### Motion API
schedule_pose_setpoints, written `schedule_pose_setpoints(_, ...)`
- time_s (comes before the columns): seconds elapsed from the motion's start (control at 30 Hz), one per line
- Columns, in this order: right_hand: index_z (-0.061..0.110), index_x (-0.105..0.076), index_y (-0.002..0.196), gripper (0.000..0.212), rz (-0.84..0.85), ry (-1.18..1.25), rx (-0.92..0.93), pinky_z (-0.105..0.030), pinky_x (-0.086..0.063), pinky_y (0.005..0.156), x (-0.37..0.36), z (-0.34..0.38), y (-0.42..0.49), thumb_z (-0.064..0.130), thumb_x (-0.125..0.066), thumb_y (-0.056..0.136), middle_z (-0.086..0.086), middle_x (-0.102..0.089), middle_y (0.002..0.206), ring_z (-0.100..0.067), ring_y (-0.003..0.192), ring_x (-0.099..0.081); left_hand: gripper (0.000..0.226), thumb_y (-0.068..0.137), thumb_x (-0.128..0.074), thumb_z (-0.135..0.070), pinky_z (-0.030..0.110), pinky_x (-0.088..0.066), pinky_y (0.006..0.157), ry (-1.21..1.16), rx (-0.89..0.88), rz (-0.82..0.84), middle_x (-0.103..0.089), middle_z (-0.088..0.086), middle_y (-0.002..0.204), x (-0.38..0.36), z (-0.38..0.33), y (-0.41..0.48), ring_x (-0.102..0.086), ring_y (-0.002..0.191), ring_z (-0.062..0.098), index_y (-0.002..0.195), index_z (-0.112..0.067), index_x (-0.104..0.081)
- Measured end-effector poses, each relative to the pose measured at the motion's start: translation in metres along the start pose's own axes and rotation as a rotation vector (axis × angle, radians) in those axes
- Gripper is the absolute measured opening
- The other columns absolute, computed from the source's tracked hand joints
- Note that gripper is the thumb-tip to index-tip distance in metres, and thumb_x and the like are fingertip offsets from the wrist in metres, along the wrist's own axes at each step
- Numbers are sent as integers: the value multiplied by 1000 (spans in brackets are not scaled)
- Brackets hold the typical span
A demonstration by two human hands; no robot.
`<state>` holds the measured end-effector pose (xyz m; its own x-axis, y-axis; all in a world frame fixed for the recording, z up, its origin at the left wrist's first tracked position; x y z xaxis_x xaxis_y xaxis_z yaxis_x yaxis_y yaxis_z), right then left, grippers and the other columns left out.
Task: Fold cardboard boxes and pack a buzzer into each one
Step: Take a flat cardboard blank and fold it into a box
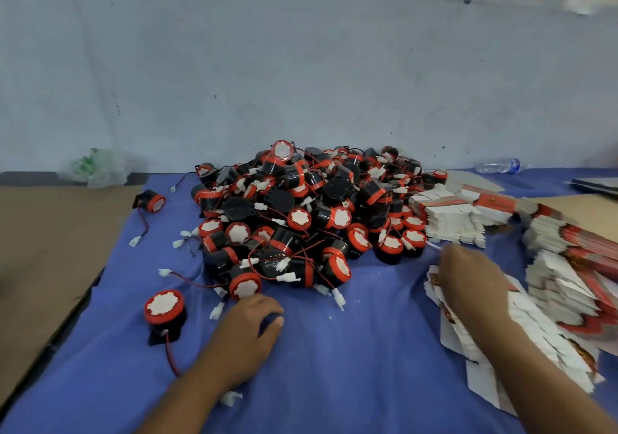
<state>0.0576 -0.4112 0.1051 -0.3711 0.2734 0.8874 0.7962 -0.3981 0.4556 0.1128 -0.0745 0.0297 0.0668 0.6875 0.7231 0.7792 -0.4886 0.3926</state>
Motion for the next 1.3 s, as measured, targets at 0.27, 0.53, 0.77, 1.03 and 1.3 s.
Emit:
schedule_pose_setpoints(0.27,16,-58,71,34,-81,1195,-151,-33,-47,59,36,60,-69,26,-51,103,-4,-57,59,-25,58,-55,59,86,-58,-63,13,-47,86,-365,93,-139,-40,-37,135,16,-24,-4,-49,117,-12,139,-54,-34)
schedule_pose_setpoints(0.53,28,-61,128,33,420,1674,4,-41,-52,62,1,132,-87,11,-58,100,-15,-68,87,-24,70,-59,75,72,-77,-38,8,-52,66,-645,248,-365,-57,-39,112,32,-9,-7,-61,102,-11,133,-57,-38)
schedule_pose_setpoints(0.77,48,-36,148,65,780,2178,383,-52,-45,108,29,174,-107,16,-61,97,-2,-50,150,-32,134,-50,90,59,-65,-84,45,-30,116,-353,356,-241,1,-11,162,21,-24,-9,-11,145,4,139,-62,-29)
schedule_pose_setpoints(1.03,35,-44,144,52,679,2188,369,-41,-54,91,37,164,-97,38,-62,96,-8,-56,142,-34,123,-60,103,49,-38,-102,61,6,112,116,261,-368,39,-8,154,40,-54,-18,38,141,17,142,-64,-17)
schedule_pose_setpoints(1.3,15,-57,124,32,420,1926,76,-26,-51,54,18,145,-86,-3,-42,103,-11,-73,99,-21,71,-67,118,61,-31,-98,74,4,105,529,199,-391,11,29,159,48,-71,-16,19,144,48,145,-17,-47)
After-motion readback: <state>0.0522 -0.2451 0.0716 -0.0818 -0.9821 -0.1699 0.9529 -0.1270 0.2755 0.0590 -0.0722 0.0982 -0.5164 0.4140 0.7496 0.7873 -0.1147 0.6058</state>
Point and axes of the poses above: each hand's wrist, its own y-axis towards the middle knuckle, its own x-axis out of the back of the hand, z = x × y, the point moved 9 cm from there along y, towards the middle knuckle
